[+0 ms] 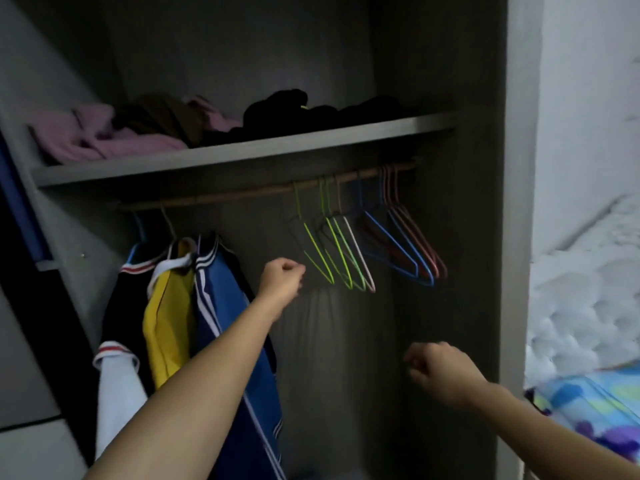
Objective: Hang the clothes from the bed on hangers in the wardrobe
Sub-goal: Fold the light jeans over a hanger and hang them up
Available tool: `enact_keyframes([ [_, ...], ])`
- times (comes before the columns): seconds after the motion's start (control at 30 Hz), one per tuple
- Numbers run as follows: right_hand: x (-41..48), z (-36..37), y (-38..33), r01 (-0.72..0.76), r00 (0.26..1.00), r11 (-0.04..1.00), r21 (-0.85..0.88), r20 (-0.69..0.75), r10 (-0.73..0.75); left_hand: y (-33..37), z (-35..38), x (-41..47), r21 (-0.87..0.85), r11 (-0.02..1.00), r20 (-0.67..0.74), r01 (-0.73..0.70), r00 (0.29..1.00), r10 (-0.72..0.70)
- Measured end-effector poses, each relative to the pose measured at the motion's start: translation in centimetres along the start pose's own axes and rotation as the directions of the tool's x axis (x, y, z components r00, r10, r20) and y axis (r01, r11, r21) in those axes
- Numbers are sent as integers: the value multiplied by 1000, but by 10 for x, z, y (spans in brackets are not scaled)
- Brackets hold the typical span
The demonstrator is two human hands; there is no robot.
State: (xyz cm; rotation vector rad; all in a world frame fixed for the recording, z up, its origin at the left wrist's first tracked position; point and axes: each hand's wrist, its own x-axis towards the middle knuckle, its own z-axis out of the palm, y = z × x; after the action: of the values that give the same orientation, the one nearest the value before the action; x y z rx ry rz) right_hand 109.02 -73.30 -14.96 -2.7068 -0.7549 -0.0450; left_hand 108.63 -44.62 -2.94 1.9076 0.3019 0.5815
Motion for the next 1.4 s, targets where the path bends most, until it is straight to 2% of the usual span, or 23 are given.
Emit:
enact_keyframes([
  [0.13,48,-4,22,-3,998,1000,18,67,2,34,44,61,-217,974,-104,72,990,-97],
  [0.27,83,-10,38,-31,986,998,63,164,21,44,73,99,-341,908,-4,243,966,-259],
  [0.33,93,-6,46,-55,984,995,79,174,41,44,72,117,-349,914,-87,206,964,-251],
  [0.43,102,1,49,-111,978,988,110,187,89,52,54,134,-253,959,-257,128,947,-194],
  [0.57,100,9,28,-149,977,977,155,178,120,67,28,111,-270,962,-294,-39,955,-44],
  [0.67,87,17,9,-186,977,973,134,135,168,54,6,71,-260,964,-189,-50,982,0],
  [0.8,52,26,-22,-193,981,971,141,5,194,-3,-26,11,-110,985,-42,-131,991,127],
  [0.93,4,35,-47,-278,946,912,301,-78,314,-62,-63,-84,26,949,200,-313,932,302],
  [1.03,-40,41,-50,-316,933,884,343,-57,356,-97,-75,-157,22,938,329,-347,888,321],
  [1.23,-131,48,-25,-453,864,828,330,-68,500,-151,-10,-253,-10,953,565,-303,785,255],
  [1.4,-235,50,40,-561,763,654,507,11,647,-155,94,-318,11,952,681,-305,699,216],
])
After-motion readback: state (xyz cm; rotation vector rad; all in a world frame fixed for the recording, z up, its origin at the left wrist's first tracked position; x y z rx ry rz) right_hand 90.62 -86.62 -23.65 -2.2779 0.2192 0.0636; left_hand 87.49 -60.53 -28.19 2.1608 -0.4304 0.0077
